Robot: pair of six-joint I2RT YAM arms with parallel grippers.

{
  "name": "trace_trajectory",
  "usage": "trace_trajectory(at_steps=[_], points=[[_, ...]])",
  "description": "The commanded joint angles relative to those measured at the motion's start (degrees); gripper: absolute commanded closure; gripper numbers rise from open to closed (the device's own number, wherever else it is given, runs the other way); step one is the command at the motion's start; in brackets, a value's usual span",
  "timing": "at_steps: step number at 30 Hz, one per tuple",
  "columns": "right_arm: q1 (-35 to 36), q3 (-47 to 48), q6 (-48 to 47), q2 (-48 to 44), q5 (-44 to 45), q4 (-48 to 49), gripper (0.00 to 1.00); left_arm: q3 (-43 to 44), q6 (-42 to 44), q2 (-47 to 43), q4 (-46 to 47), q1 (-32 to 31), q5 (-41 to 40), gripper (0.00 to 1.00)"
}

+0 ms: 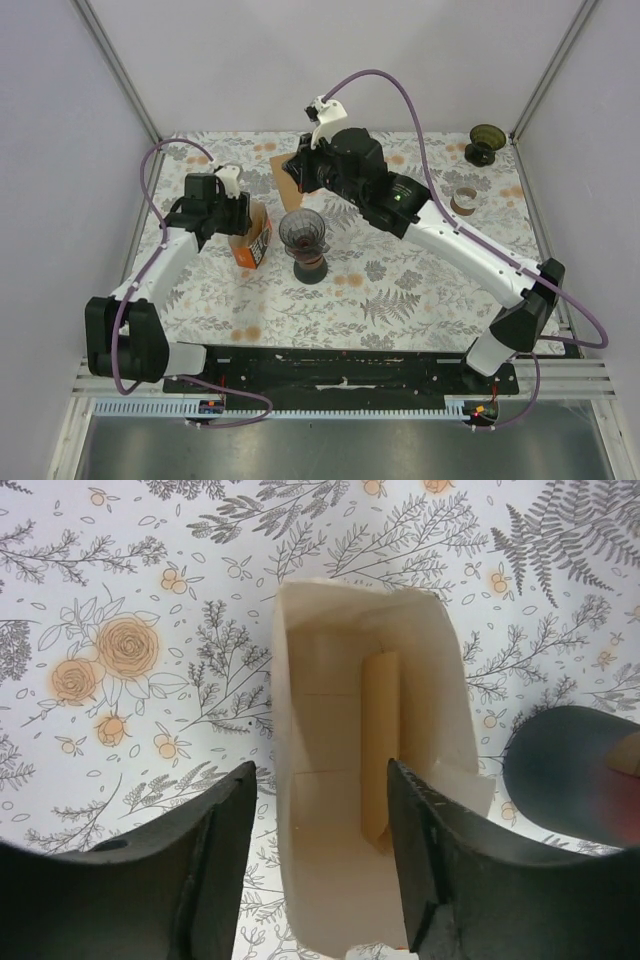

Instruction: Place the coffee filter in the dripper

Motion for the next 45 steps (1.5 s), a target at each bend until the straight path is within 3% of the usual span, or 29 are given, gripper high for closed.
trace_trajectory(at_steps=[1,6,10,13,19,23,25,30,37,45], points=[[-0.1,-2.0,-0.7,-3.7,-0.5,1.5,1.00,0.5,1.7,-2.6,2.8,0.4,2.6,0.32],[-0.1,-2.8,-5.4,-6.4,-3.7,0.3,1.00,3.8,3.9,-8.8,0.0,0.4,5.9,0.18],[0.0,-6.1,-16.2,-11.1,-13.5,1.0,1.00,10.9,6.6,-12.5,-8.0,0.3,12.2,0.13],[0.5,-11.3,-27.1,-15.7,-18.5,3.4,1.00,17.7,6.3,-12.5,-15.6,0.4,16.6,0.13],[5.0,-22.0,-57.8,-24.5,-19.5,6.4,1.00,28.5,1.8,-12.5,-26.2,0.4,25.5,0.13],[6.9,-28.0,-68.7,-29.1,-20.4,11.7,1.00,33.7,-2.4,-12.6,-29.4,0.4,31.5,0.12],[6.9,-27.7,-68.4,-30.0,-22.1,10.9,1.00,34.6,-2.6,-13.2,-29.4,0.3,35.6,0.11],[6.9,-19.6,-60.3,-27.9,-23.6,0.4,1.00,35.3,7.7,-16.6,-29.4,0.0,39.3,0.14],[6.9,-12.5,-52.6,-24.8,-27.6,-7.6,1.00,42.8,27.4,-15.6,-42.7,-1.0,47.7,0.18],[6.9,-8.9,-47.2,-19.4,-35.0,-6.7,1.00,42.2,30.5,-15.4,-43.7,-3.8,49.0,0.21]])
